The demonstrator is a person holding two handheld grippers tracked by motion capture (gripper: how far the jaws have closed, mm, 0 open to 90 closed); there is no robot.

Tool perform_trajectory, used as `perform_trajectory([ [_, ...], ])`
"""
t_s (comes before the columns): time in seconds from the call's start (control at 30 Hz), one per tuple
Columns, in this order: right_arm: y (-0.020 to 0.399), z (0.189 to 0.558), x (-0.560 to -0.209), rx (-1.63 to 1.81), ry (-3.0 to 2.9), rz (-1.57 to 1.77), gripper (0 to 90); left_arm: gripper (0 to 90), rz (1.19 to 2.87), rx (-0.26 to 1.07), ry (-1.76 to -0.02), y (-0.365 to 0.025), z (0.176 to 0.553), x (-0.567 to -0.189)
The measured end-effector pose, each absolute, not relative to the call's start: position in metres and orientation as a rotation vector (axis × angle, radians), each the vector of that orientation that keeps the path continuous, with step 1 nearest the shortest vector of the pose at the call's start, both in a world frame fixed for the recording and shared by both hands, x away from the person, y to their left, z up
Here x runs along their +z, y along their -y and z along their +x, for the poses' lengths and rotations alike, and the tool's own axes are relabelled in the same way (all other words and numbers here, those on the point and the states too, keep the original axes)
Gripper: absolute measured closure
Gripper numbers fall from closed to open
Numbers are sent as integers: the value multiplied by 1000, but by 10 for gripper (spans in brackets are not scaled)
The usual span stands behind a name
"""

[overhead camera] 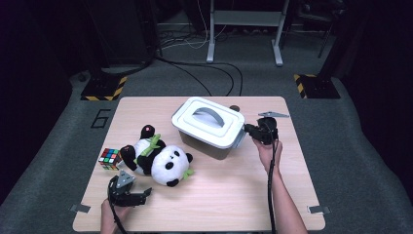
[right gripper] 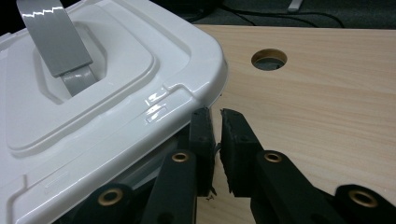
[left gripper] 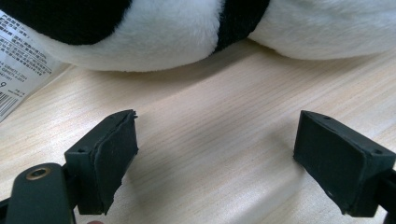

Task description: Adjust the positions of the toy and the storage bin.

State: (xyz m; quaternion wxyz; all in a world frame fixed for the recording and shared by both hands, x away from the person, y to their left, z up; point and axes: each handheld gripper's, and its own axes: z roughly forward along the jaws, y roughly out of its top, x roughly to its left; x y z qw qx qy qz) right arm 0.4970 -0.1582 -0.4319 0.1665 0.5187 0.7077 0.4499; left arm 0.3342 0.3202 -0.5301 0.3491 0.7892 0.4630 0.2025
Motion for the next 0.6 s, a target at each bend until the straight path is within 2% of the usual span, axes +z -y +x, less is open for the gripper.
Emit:
perform_trajectory([
  [0.6,150,470,-430,1256,-2029,1451,833,131,2049,522,-1200,-320,334,-530],
])
